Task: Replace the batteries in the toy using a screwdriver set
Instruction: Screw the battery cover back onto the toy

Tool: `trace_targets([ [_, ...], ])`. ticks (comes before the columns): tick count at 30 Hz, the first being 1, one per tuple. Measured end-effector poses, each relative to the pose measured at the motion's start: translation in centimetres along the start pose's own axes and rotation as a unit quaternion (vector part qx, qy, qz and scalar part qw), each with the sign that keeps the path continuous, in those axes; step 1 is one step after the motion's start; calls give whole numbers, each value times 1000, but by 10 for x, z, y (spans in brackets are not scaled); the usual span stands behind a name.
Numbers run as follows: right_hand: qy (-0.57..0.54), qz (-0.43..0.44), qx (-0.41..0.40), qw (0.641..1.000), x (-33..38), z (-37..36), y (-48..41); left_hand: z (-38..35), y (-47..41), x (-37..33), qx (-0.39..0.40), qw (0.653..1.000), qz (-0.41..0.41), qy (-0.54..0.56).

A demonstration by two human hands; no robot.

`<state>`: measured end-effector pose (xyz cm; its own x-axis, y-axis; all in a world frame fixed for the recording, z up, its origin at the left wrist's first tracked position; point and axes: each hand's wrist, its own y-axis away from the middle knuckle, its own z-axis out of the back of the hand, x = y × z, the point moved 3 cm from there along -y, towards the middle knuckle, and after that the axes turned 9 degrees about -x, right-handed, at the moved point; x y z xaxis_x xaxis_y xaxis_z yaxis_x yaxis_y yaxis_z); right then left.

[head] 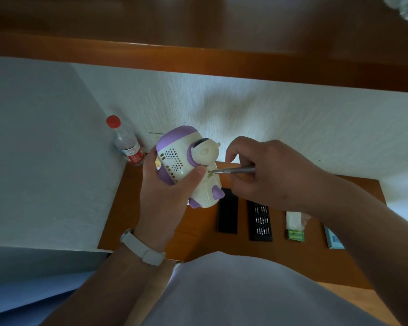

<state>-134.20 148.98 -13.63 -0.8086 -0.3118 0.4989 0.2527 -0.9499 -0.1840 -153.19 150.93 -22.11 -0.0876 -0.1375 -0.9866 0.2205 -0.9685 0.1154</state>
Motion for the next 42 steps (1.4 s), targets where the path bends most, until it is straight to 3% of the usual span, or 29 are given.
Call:
trace_targets([
  [22, 39, -3, -37, 999, 5, 9, 5, -2, 7, -4, 27, 999, -23, 15],
  [28, 21, -1, -4, 1000, 9, 5, 11, -1, 5, 0, 27, 999, -16, 23],
  [42, 30, -26, -18, 999, 13, 9, 16, 5, 8, -3, 49, 998, -18, 30],
])
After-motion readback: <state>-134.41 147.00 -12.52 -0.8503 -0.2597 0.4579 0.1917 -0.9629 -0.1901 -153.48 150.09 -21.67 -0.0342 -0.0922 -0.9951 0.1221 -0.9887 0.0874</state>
